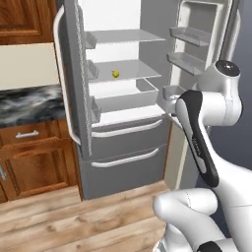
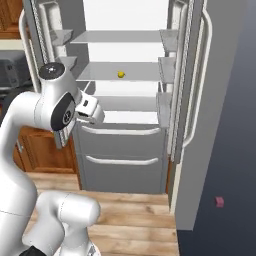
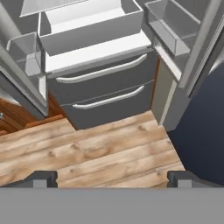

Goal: Grab the lime and lemon from the fridge, place them in the blender, close the lid, and turn on the blender to create a marinade.

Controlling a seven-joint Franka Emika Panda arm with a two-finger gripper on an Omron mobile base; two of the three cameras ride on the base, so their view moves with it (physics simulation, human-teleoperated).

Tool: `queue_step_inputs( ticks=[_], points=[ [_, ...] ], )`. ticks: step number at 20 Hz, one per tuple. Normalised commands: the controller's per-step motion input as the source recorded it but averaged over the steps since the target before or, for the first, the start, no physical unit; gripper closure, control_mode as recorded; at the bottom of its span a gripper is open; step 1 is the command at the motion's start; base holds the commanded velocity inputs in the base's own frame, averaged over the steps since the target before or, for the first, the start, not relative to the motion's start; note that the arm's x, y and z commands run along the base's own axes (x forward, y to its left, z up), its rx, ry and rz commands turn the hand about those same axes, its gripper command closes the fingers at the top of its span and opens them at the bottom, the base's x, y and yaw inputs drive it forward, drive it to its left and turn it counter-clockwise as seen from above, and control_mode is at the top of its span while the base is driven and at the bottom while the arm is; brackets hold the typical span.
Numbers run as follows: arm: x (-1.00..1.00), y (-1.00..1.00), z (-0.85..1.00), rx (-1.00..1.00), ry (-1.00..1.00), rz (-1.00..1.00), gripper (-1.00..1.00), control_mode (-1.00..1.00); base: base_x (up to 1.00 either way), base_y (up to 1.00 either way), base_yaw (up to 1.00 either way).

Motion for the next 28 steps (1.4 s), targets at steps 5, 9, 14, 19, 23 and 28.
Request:
queue_step_inputs(
  ticks=[5,9,14,19,23,28],
  points=[
    [0.0,0.0,0.0,0.0,0.0,0.0,-1.0,1.0,0.46,-0.62,0.28],
    [0.0,0.0,0.0,0.0,0.0,0.0,-1.0,1.0,0.41,-0.37,0.21],
    [0.0,0.0,0.0,0.0,0.0,0.0,-1.0,1.0,0.53,-0.04,0.1],
    [0.0,0.0,0.0,0.0,0.0,0.0,-1.0,1.0,0.64,0.0,0.03],
    [0.0,0.0,0.0,0.0,0.0,0.0,-1.0,1.0,0.66,0.0,0.02],
    [0.0,0.0,0.0,0.0,0.0,0.0,-1.0,1.0,0.67,0.0,0.03]
  ],
)
